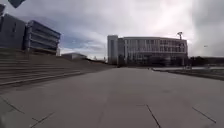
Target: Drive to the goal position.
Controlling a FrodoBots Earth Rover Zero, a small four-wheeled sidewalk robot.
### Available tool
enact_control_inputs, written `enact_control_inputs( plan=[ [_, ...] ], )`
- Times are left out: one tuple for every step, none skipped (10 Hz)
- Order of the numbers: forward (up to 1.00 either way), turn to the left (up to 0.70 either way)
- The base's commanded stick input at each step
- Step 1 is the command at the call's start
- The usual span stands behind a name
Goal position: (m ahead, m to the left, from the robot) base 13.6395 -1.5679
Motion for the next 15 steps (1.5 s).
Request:
enact_control_inputs(
  plan=[
    [0.70,-0.01],
    [0.70,-0.06],
    [0.70,-0.26],
    [0.70,-0.20],
    [0.70,-0.06],
    [0.70,-0.01],
    [0.70,0.00],
    [0.70,0.00],
    [0.70,0.00],
    [0.70,0.00],
    [0.70,0.00],
    [0.70,0.00],
    [0.70,0.00],
    [0.70,0.00],
    [0.70,0.00]
  ],
)
